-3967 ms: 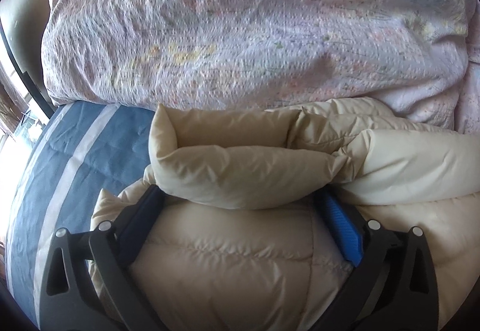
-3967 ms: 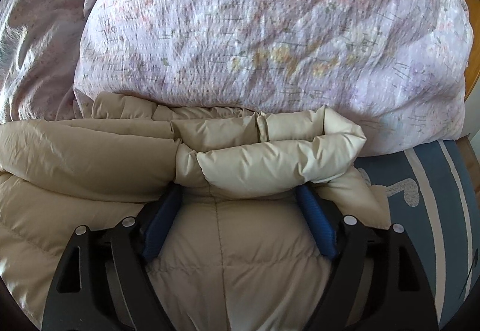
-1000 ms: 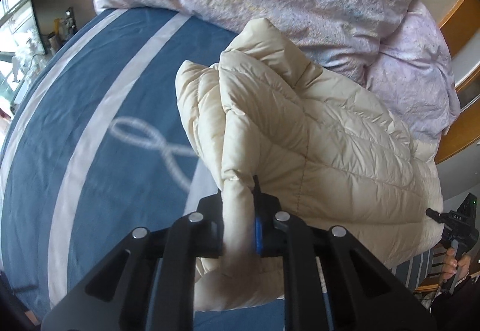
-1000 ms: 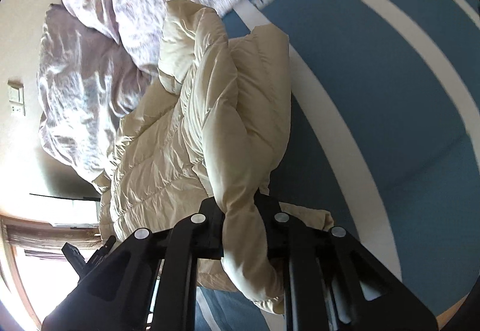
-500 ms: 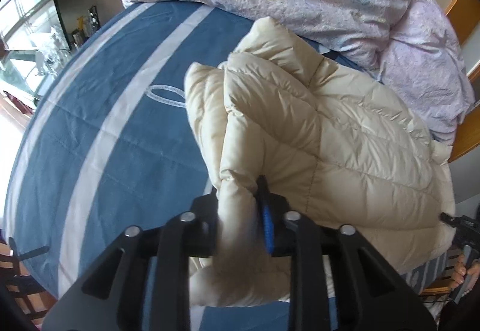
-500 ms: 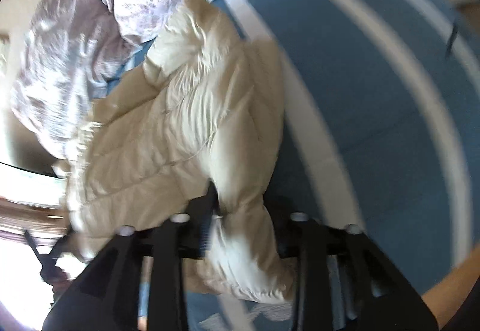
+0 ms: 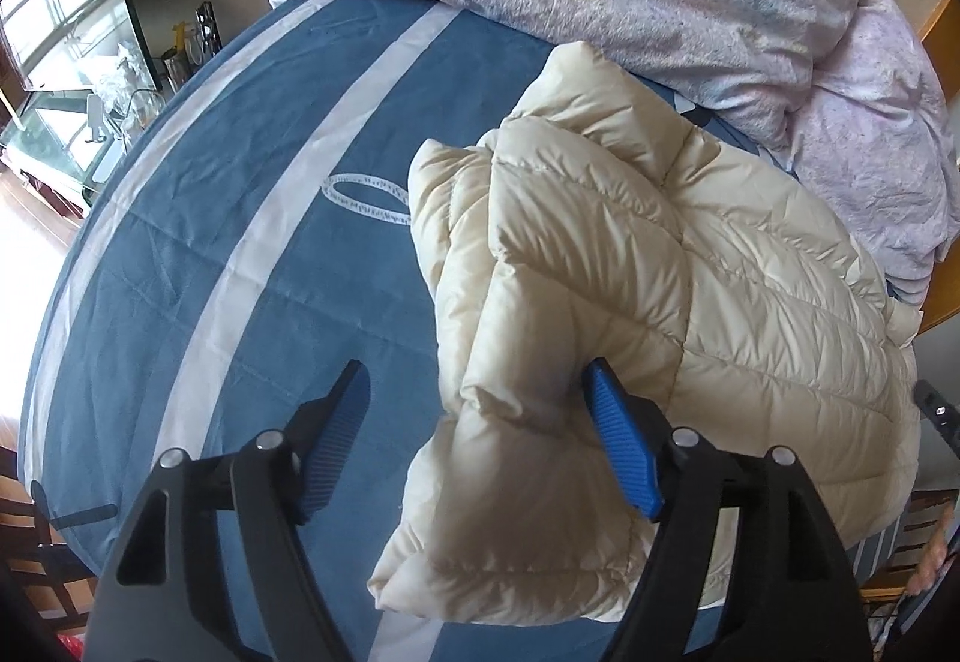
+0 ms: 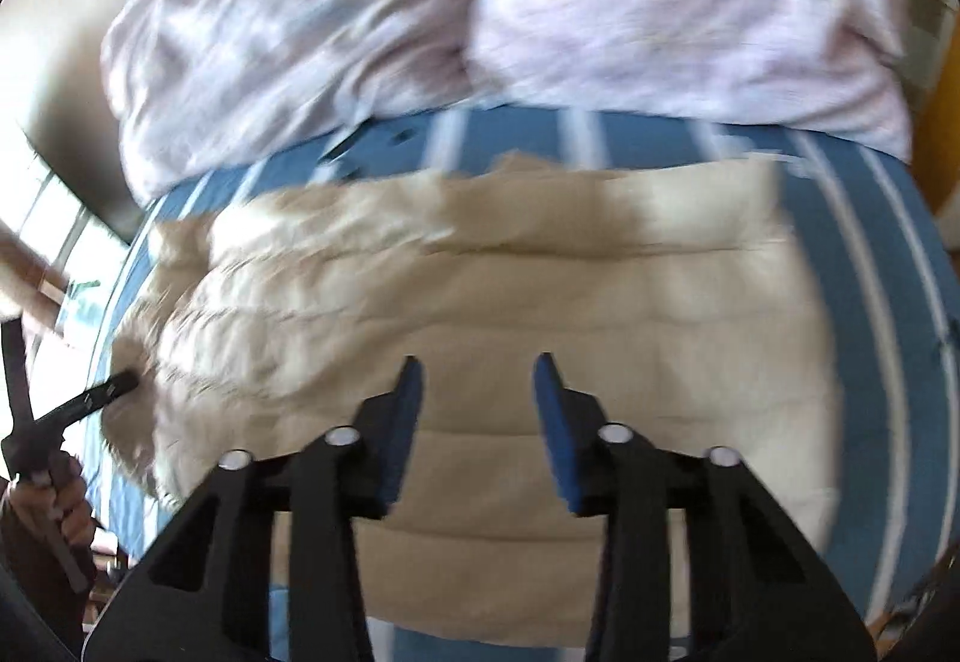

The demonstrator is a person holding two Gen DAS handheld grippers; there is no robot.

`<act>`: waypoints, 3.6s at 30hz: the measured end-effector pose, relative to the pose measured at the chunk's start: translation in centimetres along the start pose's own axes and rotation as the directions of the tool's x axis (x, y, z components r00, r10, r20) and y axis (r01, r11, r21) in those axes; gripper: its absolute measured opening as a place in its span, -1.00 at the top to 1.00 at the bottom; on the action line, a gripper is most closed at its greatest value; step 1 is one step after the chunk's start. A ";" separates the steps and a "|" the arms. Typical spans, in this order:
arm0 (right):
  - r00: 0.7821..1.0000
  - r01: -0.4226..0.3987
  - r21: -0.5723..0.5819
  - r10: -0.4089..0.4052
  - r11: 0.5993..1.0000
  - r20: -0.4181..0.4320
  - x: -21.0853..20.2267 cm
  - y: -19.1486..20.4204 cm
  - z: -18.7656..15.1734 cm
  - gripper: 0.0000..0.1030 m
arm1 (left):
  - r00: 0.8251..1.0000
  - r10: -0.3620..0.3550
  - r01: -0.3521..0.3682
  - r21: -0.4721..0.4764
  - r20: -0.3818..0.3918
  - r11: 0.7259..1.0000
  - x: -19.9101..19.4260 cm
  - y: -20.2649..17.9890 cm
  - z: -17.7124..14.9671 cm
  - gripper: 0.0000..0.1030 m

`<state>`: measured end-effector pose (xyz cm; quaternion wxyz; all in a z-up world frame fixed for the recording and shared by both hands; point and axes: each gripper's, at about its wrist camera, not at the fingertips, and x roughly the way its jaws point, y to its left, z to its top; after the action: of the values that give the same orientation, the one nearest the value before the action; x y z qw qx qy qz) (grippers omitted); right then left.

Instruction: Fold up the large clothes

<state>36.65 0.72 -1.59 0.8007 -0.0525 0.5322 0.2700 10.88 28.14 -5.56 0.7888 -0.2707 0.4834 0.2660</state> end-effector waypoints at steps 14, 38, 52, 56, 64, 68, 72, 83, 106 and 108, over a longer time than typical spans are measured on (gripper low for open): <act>0.994 -0.006 -0.048 0.001 0.999 -0.112 5.3 5.5 -1.9 0.48 | 0.999 -0.024 0.024 -0.007 -0.027 1.000 1.2 0.3 0.7 -0.59; 0.992 -0.004 -0.041 -0.001 0.999 -0.122 7.1 4.9 -3.1 0.47 | 0.987 -0.142 0.126 -0.182 -0.079 0.975 4.4 1.8 2.3 -0.61; 0.993 -0.031 -0.052 0.024 0.998 -0.118 6.8 4.8 -3.5 0.47 | 0.969 -0.248 0.246 -0.109 -0.001 0.963 -0.6 -2.5 2.9 0.70; 0.991 -0.056 -0.040 0.050 0.998 -0.120 6.8 4.5 -3.5 0.47 | 0.951 -0.306 0.309 -0.077 0.046 0.948 -3.5 -4.7 3.2 0.71; 0.987 -0.112 -0.009 0.110 0.994 -0.113 6.6 3.5 -3.7 0.47 | 0.904 -0.417 0.420 -0.009 0.095 0.908 -8.0 -10.3 3.0 0.71; 0.985 -0.132 0.011 0.132 0.991 -0.113 6.3 2.8 -3.7 0.47 | 0.885 -0.456 0.456 0.025 0.094 0.890 -9.1 -13.1 2.7 0.71; 0.981 -0.150 0.032 0.152 0.988 -0.117 6.1 2.1 -3.4 0.47 | 0.874 -0.480 0.478 0.049 0.079 0.877 -9.3 -16.2 2.2 0.71; 0.980 -0.174 0.041 0.177 0.984 -0.091 3.6 -0.5 -3.4 0.47 | 0.881 -0.473 0.470 0.092 0.024 0.878 -7.9 -21.9 0.0 0.71; 0.994 -0.105 0.108 0.106 0.989 0.001 -3.3 -9.4 -7.7 0.47 | 0.858 -0.502 0.514 0.187 -0.113 0.837 -5.8 -32.5 -4.5 0.71; 0.996 -0.093 0.114 0.093 0.989 0.005 -3.8 -10.2 -8.4 0.47 | 0.855 -0.502 0.518 0.194 -0.130 0.833 -5.5 -33.3 -5.0 0.71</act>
<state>33.61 -12.45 -3.88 0.7889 0.0183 0.5488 0.2759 28.31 0.16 3.12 0.8380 -0.3096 0.4489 -0.0197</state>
